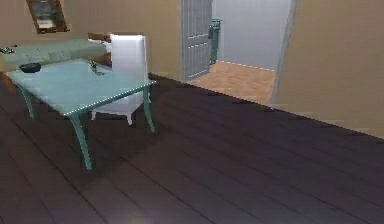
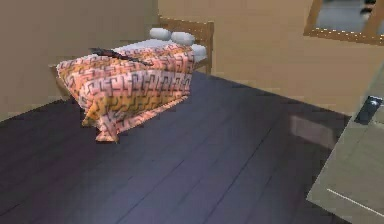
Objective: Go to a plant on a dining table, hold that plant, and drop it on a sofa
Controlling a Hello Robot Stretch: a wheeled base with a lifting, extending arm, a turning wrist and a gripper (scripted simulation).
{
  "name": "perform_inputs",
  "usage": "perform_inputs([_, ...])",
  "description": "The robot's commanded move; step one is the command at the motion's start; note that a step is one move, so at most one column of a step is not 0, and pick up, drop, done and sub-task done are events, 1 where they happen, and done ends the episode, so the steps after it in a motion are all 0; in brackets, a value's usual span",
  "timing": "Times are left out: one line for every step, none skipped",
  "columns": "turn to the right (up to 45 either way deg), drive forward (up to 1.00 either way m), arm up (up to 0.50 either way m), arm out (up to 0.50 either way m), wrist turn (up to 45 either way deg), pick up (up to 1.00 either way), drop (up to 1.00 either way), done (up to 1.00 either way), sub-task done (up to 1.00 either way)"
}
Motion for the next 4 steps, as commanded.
perform_inputs([0.0, 0.35, 0.00, 0.00, 0.0, 0.00, 0.00, 0.00, 0.00])
perform_inputs([-45.0, 0.00, 0.00, 0.00, 0.0, 0.00, 0.00, 0.00, 0.00])
perform_inputs([-3.0, 0.00, 0.00, 0.00, 0.0, 0.00, 0.00, 0.00, 0.00])
perform_inputs([0.0, 0.55, 0.00, 0.00, 0.0, 0.00, 0.00, 0.00, 0.00])
